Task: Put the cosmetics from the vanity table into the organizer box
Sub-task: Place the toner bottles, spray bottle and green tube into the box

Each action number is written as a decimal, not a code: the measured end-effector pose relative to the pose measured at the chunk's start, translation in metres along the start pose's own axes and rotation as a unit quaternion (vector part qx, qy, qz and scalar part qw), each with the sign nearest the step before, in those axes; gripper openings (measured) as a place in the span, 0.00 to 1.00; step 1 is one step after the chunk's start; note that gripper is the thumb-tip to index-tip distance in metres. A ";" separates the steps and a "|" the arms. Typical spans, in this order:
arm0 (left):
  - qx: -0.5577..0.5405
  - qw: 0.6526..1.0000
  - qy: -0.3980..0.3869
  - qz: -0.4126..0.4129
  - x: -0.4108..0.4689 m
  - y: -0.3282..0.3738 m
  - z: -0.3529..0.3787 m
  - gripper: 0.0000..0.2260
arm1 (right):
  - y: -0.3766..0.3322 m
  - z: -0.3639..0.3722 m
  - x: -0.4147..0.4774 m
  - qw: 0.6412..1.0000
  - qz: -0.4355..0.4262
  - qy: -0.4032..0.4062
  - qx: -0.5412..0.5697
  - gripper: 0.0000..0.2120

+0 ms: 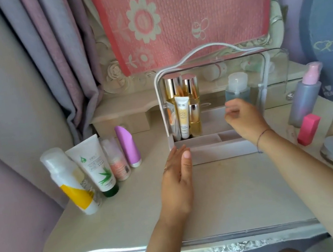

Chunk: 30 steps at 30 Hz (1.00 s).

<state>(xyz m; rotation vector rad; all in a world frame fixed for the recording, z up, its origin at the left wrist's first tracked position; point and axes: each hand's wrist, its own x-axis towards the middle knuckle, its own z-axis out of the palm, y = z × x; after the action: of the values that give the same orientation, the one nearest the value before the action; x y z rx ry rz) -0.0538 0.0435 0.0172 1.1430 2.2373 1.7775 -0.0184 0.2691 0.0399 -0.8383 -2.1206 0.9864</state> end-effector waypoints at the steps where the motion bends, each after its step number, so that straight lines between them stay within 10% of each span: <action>1: -0.023 1.000 0.011 -0.004 -0.004 0.002 -0.005 0.11 | -0.007 0.001 -0.010 0.999 -0.018 0.021 0.024 0.15; 10: 0.018 0.878 0.478 -0.005 -0.045 -0.033 -0.125 0.16 | -0.103 0.080 -0.125 0.956 -0.141 -0.121 0.229 0.08; 13: 0.004 0.920 0.364 -0.142 -0.033 -0.053 -0.158 0.26 | -0.122 0.119 -0.140 0.944 -0.120 -0.173 0.253 0.07; 17: -0.002 0.964 0.222 -0.148 -0.028 -0.070 -0.174 0.10 | -0.125 0.153 -0.155 0.938 -0.077 -0.208 0.268 0.07; 30: -0.068 0.980 0.163 -0.092 -0.080 -0.047 -0.126 0.15 | -0.109 0.120 -0.167 0.871 -0.087 -0.385 0.293 0.17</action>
<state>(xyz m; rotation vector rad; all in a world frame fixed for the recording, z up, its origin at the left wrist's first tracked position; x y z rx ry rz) -0.0794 -0.1086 -0.0118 0.6339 2.2492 2.1254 -0.0415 0.0382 0.0209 0.0925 -2.2095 1.9511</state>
